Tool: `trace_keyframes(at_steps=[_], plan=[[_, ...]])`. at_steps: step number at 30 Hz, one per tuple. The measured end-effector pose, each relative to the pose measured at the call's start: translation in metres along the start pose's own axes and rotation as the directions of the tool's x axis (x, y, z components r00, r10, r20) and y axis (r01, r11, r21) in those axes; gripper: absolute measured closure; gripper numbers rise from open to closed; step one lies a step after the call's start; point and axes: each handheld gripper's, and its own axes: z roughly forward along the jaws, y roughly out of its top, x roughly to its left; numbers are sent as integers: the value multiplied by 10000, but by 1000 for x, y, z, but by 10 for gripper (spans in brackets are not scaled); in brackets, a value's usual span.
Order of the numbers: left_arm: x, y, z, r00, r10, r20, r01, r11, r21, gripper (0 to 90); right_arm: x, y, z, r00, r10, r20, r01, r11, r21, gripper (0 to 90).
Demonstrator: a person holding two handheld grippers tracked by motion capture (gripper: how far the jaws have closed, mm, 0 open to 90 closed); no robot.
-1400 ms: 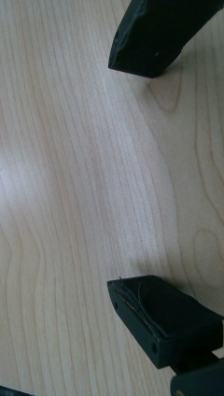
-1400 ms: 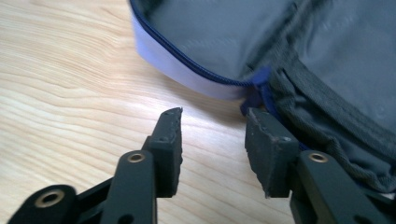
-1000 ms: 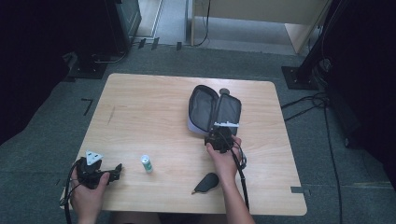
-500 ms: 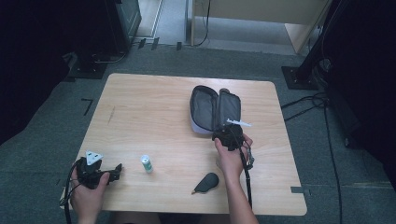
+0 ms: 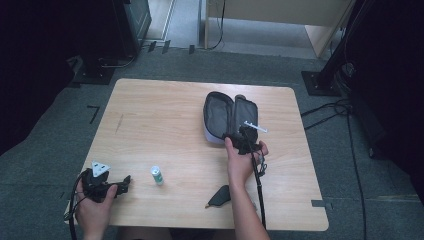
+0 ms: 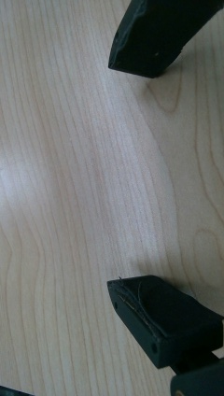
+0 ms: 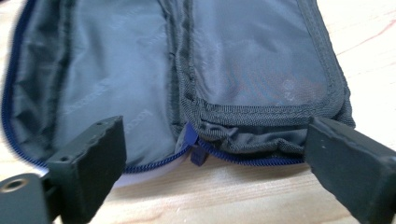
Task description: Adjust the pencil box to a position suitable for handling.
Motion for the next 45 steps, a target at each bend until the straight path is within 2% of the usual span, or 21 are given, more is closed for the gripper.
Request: trace_keyframes(at_steps=[2,4,10,14,15,16,19,22,23,24,26,29,30,32,33,34,37,42,45], plan=[[0,0,0,10000,0,1,0,10000,-2,0,3,1,5,9997,-74,228,72,9999,71,35],[0,0,0,10000,0,0,0,10000,-3,0,6,0,9,9977,-346,574,340,9993,122,34],[0,0,0,10000,-1,1,1,10000,-6,0,10,-2,14,9813,-1545,1147,1521,9879,294,59],[0,0,0,10000,0,1,0,10000,-4,0,7,-3,17,9698,-2195,1068,2141,9750,594,74],[0,0,0,10000,3,0,-3,10000,-2,0,6,-4,18,9618,-2584,901,2538,9654,593,140],[0,0,0,10000,3,0,-3,10000,-2,0,6,-4,18,9618,-2584,901,2538,9654,593,140],[0,0,0,10000,1,0,-1,10000,-3,0,6,-6,18,9385,-3370,755,3335,9411,559,225],[0,0,0,10000,1,-1,-1,10000,-2,0,6,-6,17,9037,-4207,789,4187,9072,416,272],[0,0,0,10000,2,0,-2,10000,-3,0,6,-6,16,8981,-4326,787,4311,9016,361,257],[0,0,0,10000,3,-1,-3,10000,-2,0,5,-6,15,8991,-4304,796,4291,9026,334,245],[0,0,0,10000,0,1,0,10000,0,0,4,-5,11,9108,-4052,794,4044,9142,263,219],[0,0,0,10000,0,0,0,10000,1,0,5,-8,3,9352,-3485,626,3484,9373,119,201],[0,0,0,10000,0,2,0,10000,4,0,4,-9,1,9408,-3347,546,3347,9423,85,200],[0,0,0,10000,0,2,0,10000,1,0,3,-11,-2,9559,-2894,503,2889,9572,174,222],[0,0,0,10000,-2,2,2,10000,1,0,1,-13,-2,9692,-2441,316,2433,9695,279,241],[0,0,0,10000,0,1,0,10000,2,0,1,-13,-2,9692,-2441,316,2433,9695,279,241],[0,0,0,10000,-1,2,1,10000,2,0,-2,-15,-3,9813,-1923,19,1919,9802,488,269],[0,0,0,10000,0,2,0,10000,3,0,-3,-15,-5,9877,-1521,-348,1542,9858,661,307],[0,0,0,10000,0,2,0,10000,1,0,-5,-14,-3,9884,-1401,-584,1445,9863,792,360]])
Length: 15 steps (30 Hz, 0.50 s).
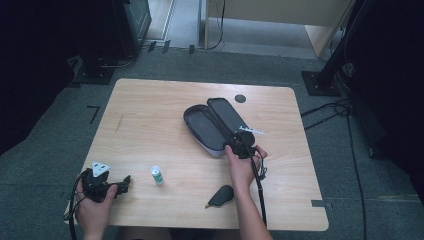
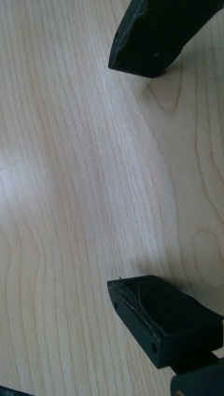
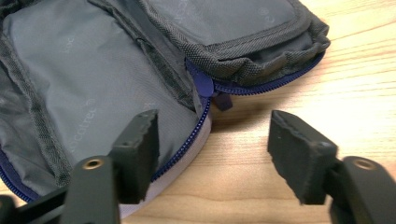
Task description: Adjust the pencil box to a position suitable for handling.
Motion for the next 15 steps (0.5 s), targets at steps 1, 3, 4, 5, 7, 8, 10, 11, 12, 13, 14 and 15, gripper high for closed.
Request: trace_keyframes(at_steps=[1,3,4,5,7,8,10,11,12,13,14,15], plan=[[0,0,0,10000,1,-1,-1,10000,2,0,0,0,1,10000,39,-41,-39,10000,20,376],[0,0,0,10000,-1,0,1,10000,1,0,0,0,4,9995,182,-259,-179,9998,123,411],[0,0,0,10000,-1,-3,1,10000,0,0,-1,1,5,9992,261,-306,-255,9995,199,417],[0,0,0,10000,-3,0,3,10000,-1,0,-1,1,7,9989,307,-367,-298,9992,249,434],[0,0,0,10000,-2,0,2,10000,1,0,-1,2,10,9974,408,-592,-387,9986,356,492],[0,0,0,10000,-1,0,1,10000,0,0,-2,2,11,9969,431,-654,-405,9984,407,524],[0,0,0,10000,-2,0,2,10000,-1,0,-2,3,14,9971,415,-640,-385,9982,464,618],[0,0,0,10000,-2,0,2,10000,0,0,-2,4,15,9975,425,-560,-399,9981,471,662],[0,0,0,10000,-2,1,2,10000,1,0,-3,5,16,9975,429,-564,-403,9982,451,697],[0,0,0,10000,-1,0,1,10000,0,0,-4,5,17,9978,444,-502,-423,9983,404,753],[0,0,0,10000,-2,0,2,10000,-1,0,-4,6,17,9983,407,-418,-394,9987,317,782],[0,0,0,10000,-3,0,3,10000,0,0,-4,7,16,9992,277,-277,-272,9995,188,823]])
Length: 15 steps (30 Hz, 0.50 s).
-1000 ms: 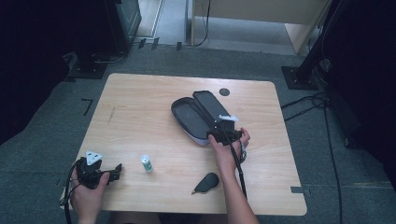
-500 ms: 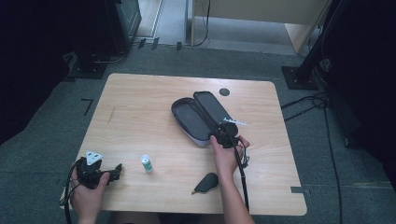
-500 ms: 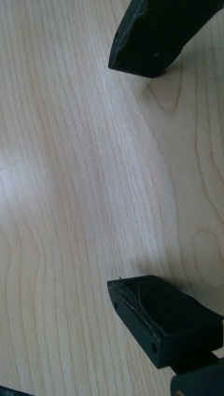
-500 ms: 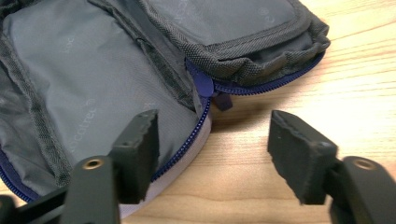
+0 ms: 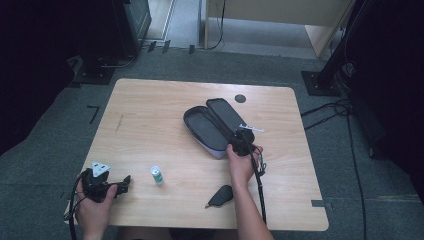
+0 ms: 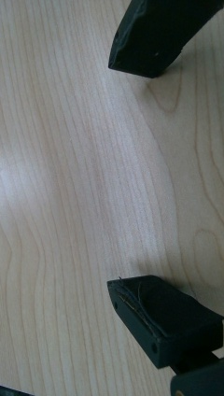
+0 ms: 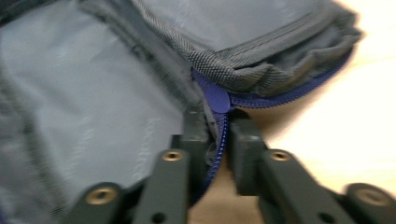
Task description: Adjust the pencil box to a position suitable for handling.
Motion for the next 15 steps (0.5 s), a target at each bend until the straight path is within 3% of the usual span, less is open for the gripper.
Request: trace_keyframes(at_steps=[1,2,5,6,9,11,12,13,15], plan=[[0,0,0,10000,1,1,-1,10000,0,0,0,2,-1,9990,-435,129,436,9990,-106,856],[0,0,0,10000,2,0,-2,10000,0,0,0,2,-1,9990,-435,129,436,9990,-106,856],[0,0,0,10000,0,0,0,10000,-1,0,0,4,-7,9914,-1300,131,1307,9889,-705,875],[0,0,0,10000,4,1,-4,10000,1,0,0,4,-7,9914,-1300,131,1307,9889,-705,875],[0,0,0,10000,-1,0,1,10000,0,0,5,5,-13,9786,-2050,-155,2019,9726,-1154,879],[0,0,0,10000,0,-1,0,10000,1,0,8,5,-17,9662,-2533,-472,2445,9592,-1419,881],[0,0,0,10000,2,1,-2,10000,2,0,12,5,-21,9456,-3165,-758,3012,9393,-1645,881],[0,0,0,10000,4,0,-4,10000,4,0,12,5,-21,9456,-3165,-758,3012,9393,-1645,881],[0,0,0,10000,1,-1,-1,10000,1,0,16,4,-23,9207,-3774,-991,3575,9176,-1738,881]])
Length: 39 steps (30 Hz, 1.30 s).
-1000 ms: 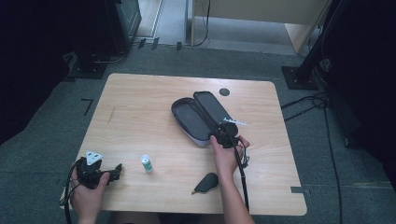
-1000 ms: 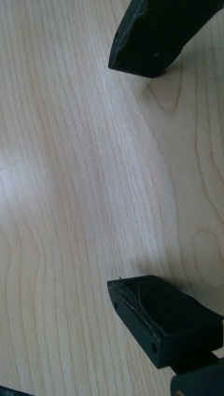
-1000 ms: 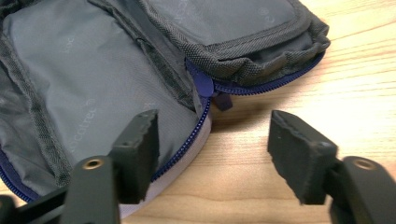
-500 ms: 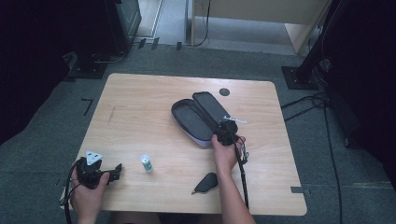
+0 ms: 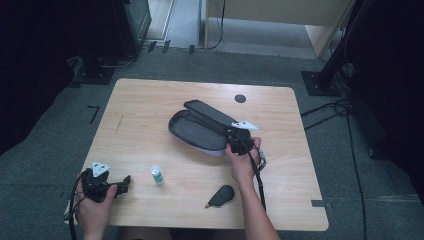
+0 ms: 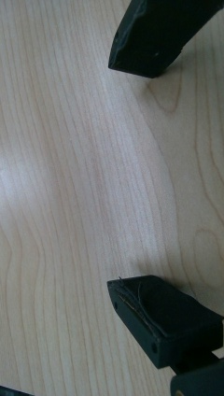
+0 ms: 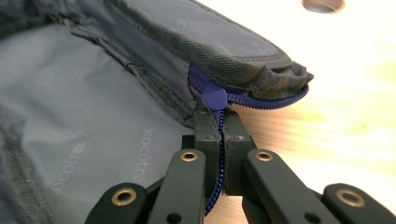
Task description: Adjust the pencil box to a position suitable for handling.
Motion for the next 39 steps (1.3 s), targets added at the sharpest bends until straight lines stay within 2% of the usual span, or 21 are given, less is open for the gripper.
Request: trace_keyframes(at_steps=[2,5,8,15,19,24,27,28,29,33,34,39], plan=[[0,0,0,10000,0,2,0,10000,1,0,5,0,-2,9970,-747,-210,746,9972,-50,881],[0,0,0,10000,1,1,-1,10000,1,0,9,-1,-4,9872,-1450,-668,1447,9894,-83,881],[0,0,0,10000,3,0,-3,10000,-3,0,11,-2,-5,9756,-1943,-1024,1952,9808,-16,881],[0,0,0,10000,2,0,-2,10000,-4,0,2,-5,0,9568,-2294,-1785,2372,9712,234,880],[0,0,0,10000,3,0,-3,10000,-3,0,-5,-8,6,9452,-2706,-1825,2798,9597,259,875],[0,0,0,10000,3,0,-3,10000,-4,0,-13,-10,14,9502,-2603,-1715,2713,9615,436,827],[0,0,0,10000,5,-2,-5,10000,-2,0,-14,-10,16,9562,-2471,-1568,2563,9657,409,667],[0,0,0,10000,4,-3,-4,10000,-3,0,-15,-8,13,9613,-2347,-1445,2418,9698,329,595],[0,0,0,10000,4,-3,-4,10000,-3,0,-15,-8,13,9613,-2347,-1445,2418,9698,329,595],[0,0,0,10000,4,-3,-4,10000,-4,0,-19,-3,0,9733,-1947,-1214,1969,9804,58,515],[0,0,0,10000,4,-4,-4,10000,-4,0,-20,-2,-7,9763,-1784,-1224,1793,9838,-35,500],[0,0,0,10000,2,0,-2,10000,0,0,-19,-4,-23,9743,-1926,-1166,1917,9813,-190,484]])
